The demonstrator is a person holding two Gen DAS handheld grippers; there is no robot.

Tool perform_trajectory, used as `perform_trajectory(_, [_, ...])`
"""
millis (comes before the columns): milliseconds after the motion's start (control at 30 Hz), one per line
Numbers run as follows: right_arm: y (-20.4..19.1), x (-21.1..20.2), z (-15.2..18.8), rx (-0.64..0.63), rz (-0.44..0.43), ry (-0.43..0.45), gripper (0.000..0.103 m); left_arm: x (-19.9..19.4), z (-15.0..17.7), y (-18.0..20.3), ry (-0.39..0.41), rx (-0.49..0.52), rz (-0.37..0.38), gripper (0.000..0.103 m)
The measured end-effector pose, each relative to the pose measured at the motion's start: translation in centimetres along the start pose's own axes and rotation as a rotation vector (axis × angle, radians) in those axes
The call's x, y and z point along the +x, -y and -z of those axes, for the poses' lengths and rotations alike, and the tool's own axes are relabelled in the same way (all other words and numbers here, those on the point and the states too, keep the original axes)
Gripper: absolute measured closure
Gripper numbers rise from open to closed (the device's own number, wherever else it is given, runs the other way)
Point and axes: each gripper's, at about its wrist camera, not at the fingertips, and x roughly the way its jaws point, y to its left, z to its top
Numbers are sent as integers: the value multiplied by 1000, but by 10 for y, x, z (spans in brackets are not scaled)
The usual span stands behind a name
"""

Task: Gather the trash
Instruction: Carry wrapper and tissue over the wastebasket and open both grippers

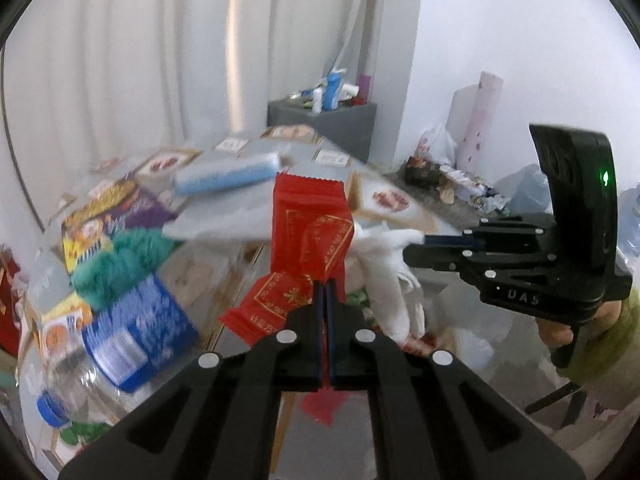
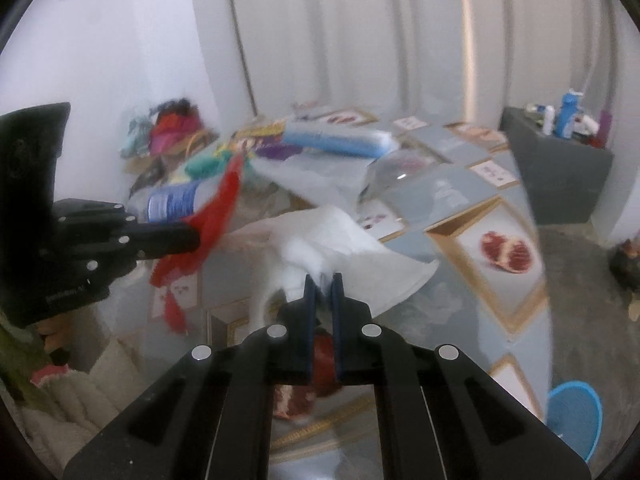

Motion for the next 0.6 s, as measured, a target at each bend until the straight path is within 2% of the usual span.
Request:
perform_trajectory(200, [32, -51, 10, 97, 73, 100, 98, -6, -32, 39, 54, 73, 59, 102])
perform_trajectory(300, [53, -78, 19, 152, 134, 145, 98, -1, -52, 67, 73, 122, 121, 102])
perform_trajectory(500, [114, -131, 48, 300, 310, 210, 98, 38, -100, 134, 47, 192, 311, 102])
perform_trajectory(600, [148, -149, 68, 382, 408, 212, 98, 71, -125, 173, -1, 218, 406, 102])
